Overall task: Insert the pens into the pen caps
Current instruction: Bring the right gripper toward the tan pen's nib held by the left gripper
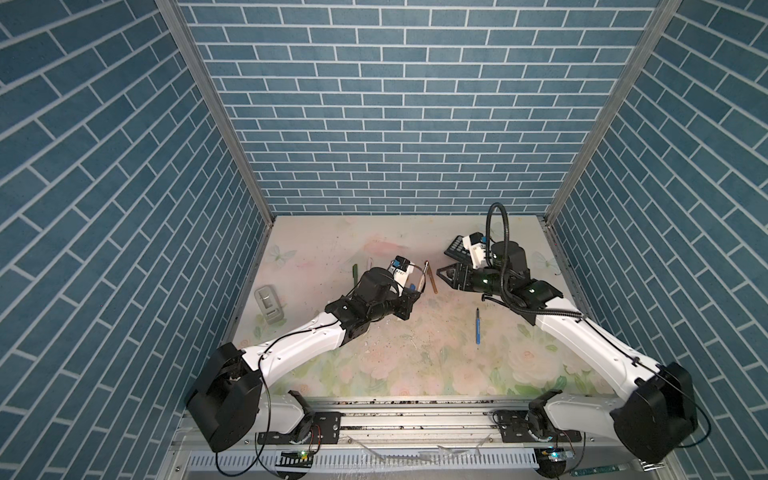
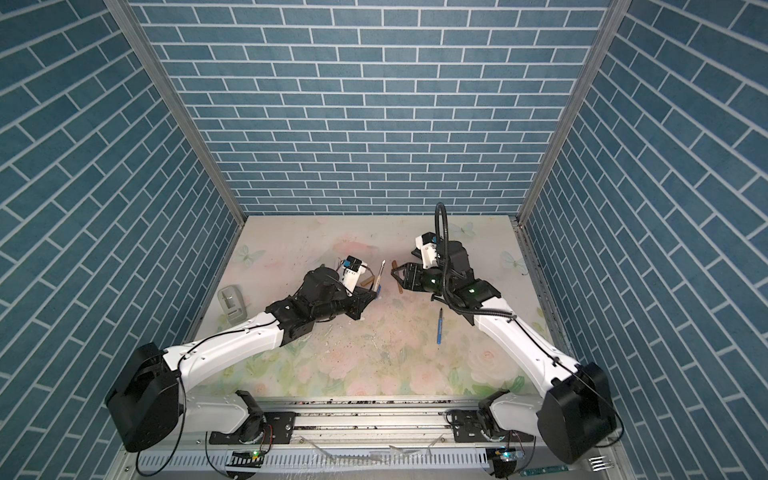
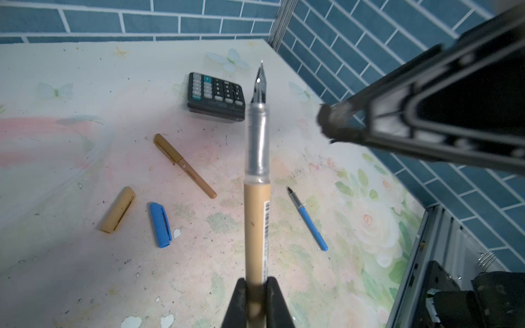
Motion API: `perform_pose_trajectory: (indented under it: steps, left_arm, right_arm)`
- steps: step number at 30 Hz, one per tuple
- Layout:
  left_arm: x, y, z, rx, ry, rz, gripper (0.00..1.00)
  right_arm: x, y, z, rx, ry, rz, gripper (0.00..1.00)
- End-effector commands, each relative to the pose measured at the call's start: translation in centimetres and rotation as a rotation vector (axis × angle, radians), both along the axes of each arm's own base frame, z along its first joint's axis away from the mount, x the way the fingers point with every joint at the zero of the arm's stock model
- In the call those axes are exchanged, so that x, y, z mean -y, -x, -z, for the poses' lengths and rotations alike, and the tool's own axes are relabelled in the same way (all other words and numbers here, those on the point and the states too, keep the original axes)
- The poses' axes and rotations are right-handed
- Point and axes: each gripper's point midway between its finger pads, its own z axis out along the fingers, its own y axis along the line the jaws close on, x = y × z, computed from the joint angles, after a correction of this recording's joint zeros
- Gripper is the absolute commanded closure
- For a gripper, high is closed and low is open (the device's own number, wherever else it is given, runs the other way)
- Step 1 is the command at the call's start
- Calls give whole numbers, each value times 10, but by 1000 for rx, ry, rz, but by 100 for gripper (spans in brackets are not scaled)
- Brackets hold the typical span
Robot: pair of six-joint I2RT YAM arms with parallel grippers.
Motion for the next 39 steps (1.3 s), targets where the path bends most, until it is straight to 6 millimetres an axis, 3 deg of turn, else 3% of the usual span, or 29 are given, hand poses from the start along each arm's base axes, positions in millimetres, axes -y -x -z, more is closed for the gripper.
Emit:
perform_pose_trajectory:
  steps: [1,8,14,20,21,23,24,27,29,39]
  left_arm:
    - [5,-2,-18,10,122,-10,100]
    - [10,-2,-15,-6,158,-1,100]
    - [13,-5,-21,6,173,4,100]
    - [16,-4,-18,-6,173,21,100]
    - [17,-4,-18,-8,174,27,98]
    - [19,-3,-17,-18,168,42,71]
    - [21,-1,-15,-27,159,53,63]
    - [23,0,-10,-44,134,75,55]
    - [23,0,-8,-48,121,83,55]
    - [19,-1,-11,-37,124,70,85]
  right_arm:
    - [-25,-7,-29,57,-82,-45,47]
    - [-40,-7,-12,9,-78,-71,55]
    - [-48,-5,-10,-21,-87,-95,77]
    - [-46,-3,-9,-28,-93,-91,89]
    - [-46,-3,-10,-28,-95,-89,91]
    - [-46,-3,-11,-26,-99,-84,94]
    - [-46,-3,-11,-25,-100,-84,94]
    - [-46,-4,-11,-22,-94,-82,95]
    - [-47,-4,-12,-21,-95,-85,96]
    - [-51,3,-4,-40,-57,-117,97]
